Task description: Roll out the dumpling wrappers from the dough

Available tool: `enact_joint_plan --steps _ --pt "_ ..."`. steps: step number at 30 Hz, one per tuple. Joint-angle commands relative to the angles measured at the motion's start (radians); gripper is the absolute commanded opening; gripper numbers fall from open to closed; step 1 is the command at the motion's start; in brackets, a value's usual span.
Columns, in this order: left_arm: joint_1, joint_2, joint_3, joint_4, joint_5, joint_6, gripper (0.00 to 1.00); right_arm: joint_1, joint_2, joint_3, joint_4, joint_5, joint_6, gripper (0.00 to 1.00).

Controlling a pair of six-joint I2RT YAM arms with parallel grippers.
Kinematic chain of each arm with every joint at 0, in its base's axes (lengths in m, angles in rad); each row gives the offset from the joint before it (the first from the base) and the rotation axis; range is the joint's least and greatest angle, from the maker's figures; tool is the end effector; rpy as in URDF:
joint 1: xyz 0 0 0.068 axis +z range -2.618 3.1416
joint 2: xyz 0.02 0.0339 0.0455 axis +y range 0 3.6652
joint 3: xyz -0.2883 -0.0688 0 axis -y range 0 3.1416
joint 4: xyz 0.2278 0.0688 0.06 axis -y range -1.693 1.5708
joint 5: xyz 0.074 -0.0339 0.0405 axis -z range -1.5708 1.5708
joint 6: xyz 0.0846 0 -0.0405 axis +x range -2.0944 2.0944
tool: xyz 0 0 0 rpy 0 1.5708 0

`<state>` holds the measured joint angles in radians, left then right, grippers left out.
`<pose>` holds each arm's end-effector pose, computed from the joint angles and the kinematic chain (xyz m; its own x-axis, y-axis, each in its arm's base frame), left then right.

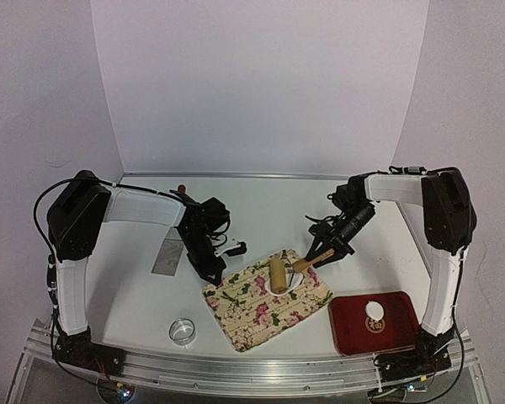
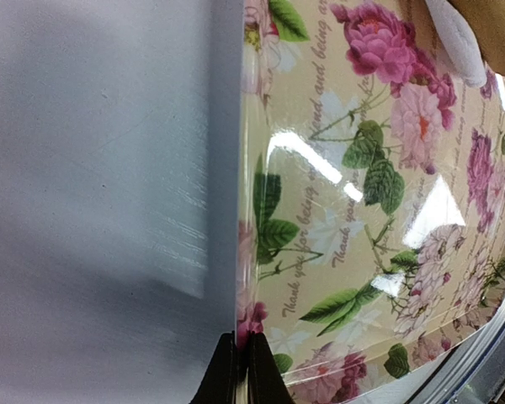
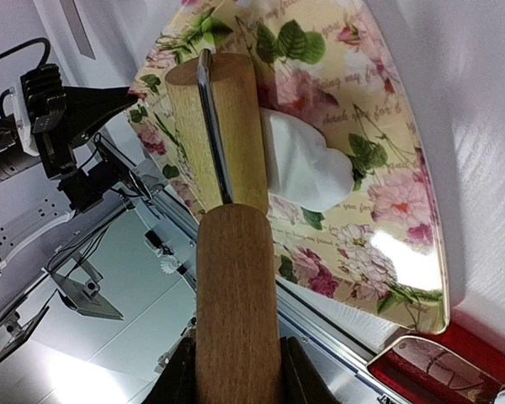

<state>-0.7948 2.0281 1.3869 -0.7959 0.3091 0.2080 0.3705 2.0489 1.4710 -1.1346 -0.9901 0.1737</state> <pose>0.2522 -0.2938 0.1308 -0.5329 0.8239 -0.1927 0.8364 0.4785 -0.2675 0.3092 0.1960 0.1761 -0.9242 -0.2573 0.2822 0.0722 0.6077 0.7908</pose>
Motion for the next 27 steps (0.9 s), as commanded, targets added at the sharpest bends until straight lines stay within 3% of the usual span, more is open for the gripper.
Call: enact_joint_plan --steps 1,13,27 --pt "-0.012 0.009 -0.016 0.005 -0.085 -0.008 0.00 -0.065 -0.019 -0.094 -0.104 0.366 0.043 0.00" --pt "-0.012 0.014 -0.006 -0.001 -0.090 0.016 0.00 -0.071 -0.145 -0.184 -0.134 0.249 0.000 0.00" --pt "-0.012 0.018 -0.012 0.010 -0.079 0.023 0.00 0.040 -0.089 -0.244 -0.118 0.204 -0.006 0.00"
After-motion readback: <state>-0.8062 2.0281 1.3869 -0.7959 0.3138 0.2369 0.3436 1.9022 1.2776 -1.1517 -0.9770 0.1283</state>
